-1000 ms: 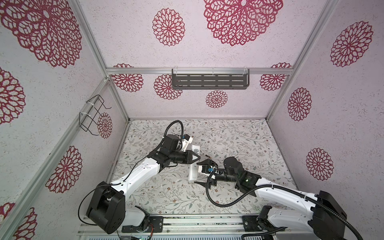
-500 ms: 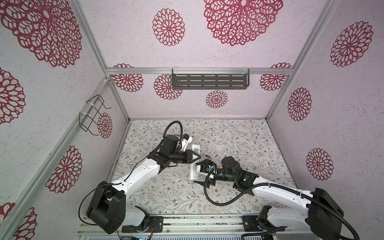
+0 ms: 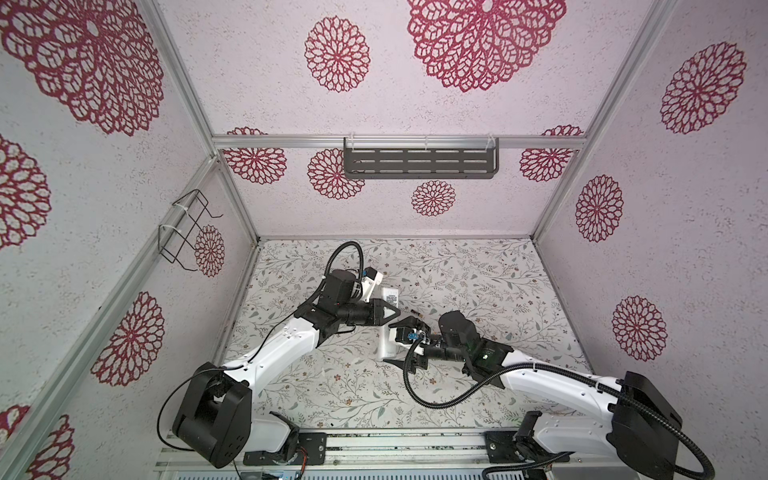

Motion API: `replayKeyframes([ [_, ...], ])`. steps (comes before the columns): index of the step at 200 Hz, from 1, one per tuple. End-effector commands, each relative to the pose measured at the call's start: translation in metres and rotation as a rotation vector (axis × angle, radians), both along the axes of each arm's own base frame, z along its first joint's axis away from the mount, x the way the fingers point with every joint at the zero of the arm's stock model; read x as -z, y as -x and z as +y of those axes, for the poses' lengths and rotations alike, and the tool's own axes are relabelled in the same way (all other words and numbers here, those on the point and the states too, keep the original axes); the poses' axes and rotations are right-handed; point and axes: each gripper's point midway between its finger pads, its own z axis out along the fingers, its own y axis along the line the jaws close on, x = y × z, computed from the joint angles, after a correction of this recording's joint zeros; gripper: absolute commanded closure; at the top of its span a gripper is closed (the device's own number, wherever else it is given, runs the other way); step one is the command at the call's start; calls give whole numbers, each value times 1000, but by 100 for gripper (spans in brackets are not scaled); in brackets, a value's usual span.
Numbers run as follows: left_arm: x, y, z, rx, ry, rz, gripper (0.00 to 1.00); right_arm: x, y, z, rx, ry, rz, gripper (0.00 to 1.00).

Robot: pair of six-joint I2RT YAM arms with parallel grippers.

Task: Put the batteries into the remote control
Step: 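Grip the remote's battery cover end with the right gripper while the left holds it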

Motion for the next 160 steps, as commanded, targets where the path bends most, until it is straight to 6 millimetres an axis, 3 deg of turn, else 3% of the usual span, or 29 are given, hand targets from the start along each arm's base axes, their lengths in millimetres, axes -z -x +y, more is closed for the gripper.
replayKeyframes([
  [1, -23, 5, -3, 27, 40, -73, 96, 2, 2, 6, -15, 33, -1, 15],
  [160, -41, 4, 12, -26, 17, -170, 97, 24, 28, 15, -118, 150, 56, 19],
])
